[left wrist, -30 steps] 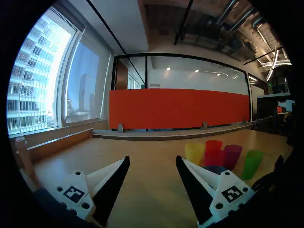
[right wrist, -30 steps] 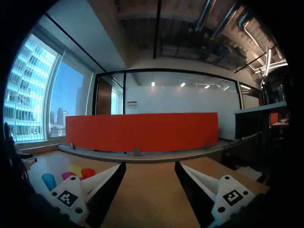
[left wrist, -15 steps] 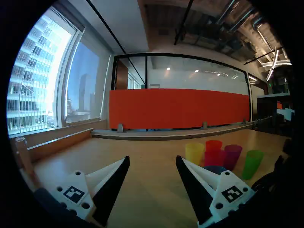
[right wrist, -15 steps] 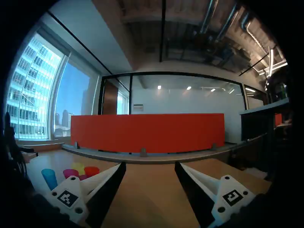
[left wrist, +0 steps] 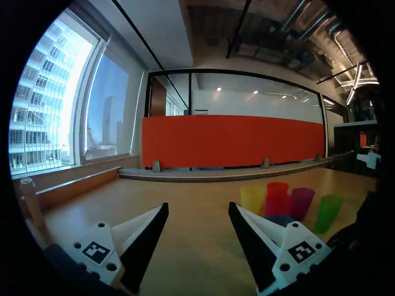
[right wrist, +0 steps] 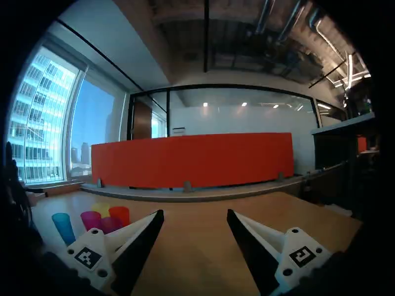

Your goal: Pour water

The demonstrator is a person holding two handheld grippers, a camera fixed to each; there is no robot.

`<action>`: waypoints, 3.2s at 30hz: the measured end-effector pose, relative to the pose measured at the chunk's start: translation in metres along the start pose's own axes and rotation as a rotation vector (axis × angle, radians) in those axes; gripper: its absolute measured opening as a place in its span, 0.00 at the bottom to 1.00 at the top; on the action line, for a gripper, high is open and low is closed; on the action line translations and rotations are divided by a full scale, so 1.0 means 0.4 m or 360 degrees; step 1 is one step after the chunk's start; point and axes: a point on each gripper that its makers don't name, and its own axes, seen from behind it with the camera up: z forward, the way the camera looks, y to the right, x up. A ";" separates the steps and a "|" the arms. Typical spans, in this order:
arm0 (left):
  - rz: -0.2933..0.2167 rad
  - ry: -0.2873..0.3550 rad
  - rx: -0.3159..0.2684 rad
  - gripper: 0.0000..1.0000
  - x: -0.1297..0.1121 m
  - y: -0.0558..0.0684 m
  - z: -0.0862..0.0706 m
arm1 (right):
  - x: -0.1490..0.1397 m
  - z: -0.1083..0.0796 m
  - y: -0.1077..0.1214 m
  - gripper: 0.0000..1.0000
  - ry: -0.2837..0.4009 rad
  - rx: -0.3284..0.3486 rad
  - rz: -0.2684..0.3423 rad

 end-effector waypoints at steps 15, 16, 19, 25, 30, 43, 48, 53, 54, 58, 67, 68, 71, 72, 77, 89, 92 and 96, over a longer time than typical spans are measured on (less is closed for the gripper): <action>0.0000 0.0000 0.0000 0.90 0.000 -0.001 0.001 | -0.033 0.005 -0.005 0.99 -0.0029 -0.0017 0.0004; 0.0000 0.0000 0.0000 0.89 0.000 -0.001 0.000 | -0.035 0.006 -0.004 0.99 -0.0030 -0.0018 -0.0001; 0.0000 0.0000 0.0000 0.90 0.000 -0.002 0.000 | -0.041 0.007 -0.002 0.99 -0.0034 -0.0022 -0.0014; 0.0000 0.0000 0.0000 0.90 0.000 -0.001 -0.001 | -0.055 0.009 0.011 0.99 -0.0048 -0.0037 -0.0030; 0.0000 0.0000 0.0000 0.90 0.000 -0.001 -0.001 | -0.061 0.007 0.025 0.99 -0.0055 -0.0056 -0.0034; 0.0000 0.0000 0.0000 0.90 0.000 -0.001 0.000 | -0.078 0.009 0.042 0.99 -0.0096 -0.0085 -0.0029; 0.0000 0.0000 0.0000 0.90 0.000 0.000 -0.001 | -0.080 0.012 0.042 0.99 -0.0097 -0.0086 -0.0045; 0.0000 0.0000 0.0000 0.90 0.000 -0.001 0.000 | -0.081 0.012 0.036 0.99 -0.0096 -0.0083 -0.0070; 0.0000 0.0000 0.0000 0.90 0.000 -0.001 0.000 | -0.082 0.012 0.035 0.99 -0.0096 -0.0082 -0.0075; 0.0000 0.0000 0.0000 0.90 0.001 -0.001 0.000 | -0.083 0.012 0.036 0.99 -0.0098 -0.0084 -0.0072; 0.0000 0.0000 0.0000 0.90 0.000 -0.001 0.000 | -0.084 0.012 0.036 0.99 -0.0099 -0.0084 -0.0072; 0.0000 0.0000 0.0000 0.90 0.000 0.000 0.000 | -0.084 0.012 0.036 0.99 -0.0099 -0.0084 -0.0071; 0.0000 0.0000 0.0000 0.90 0.000 0.000 0.000 | -0.084 0.013 0.035 0.99 -0.0099 -0.0084 -0.0072; 0.0000 0.0000 0.0000 0.90 0.000 -0.001 -0.001 | -0.085 0.013 0.035 0.99 -0.0099 -0.0084 -0.0072; 0.0000 0.0000 0.0000 0.90 0.001 0.000 -0.001 | -0.085 0.014 0.034 0.99 -0.0099 -0.0085 -0.0072; 0.0000 0.0000 0.0000 0.90 0.000 -0.001 -0.001 | -0.085 0.012 0.035 0.99 -0.0099 -0.0085 -0.0072; 0.0000 0.0000 0.0000 0.90 0.000 -0.001 -0.001 | -0.085 0.013 0.035 0.99 -0.0099 -0.0085 -0.0072; 0.0000 0.0000 0.0000 0.90 0.000 -0.001 -0.001 | -0.085 0.012 0.034 0.99 -0.0099 -0.0084 -0.0072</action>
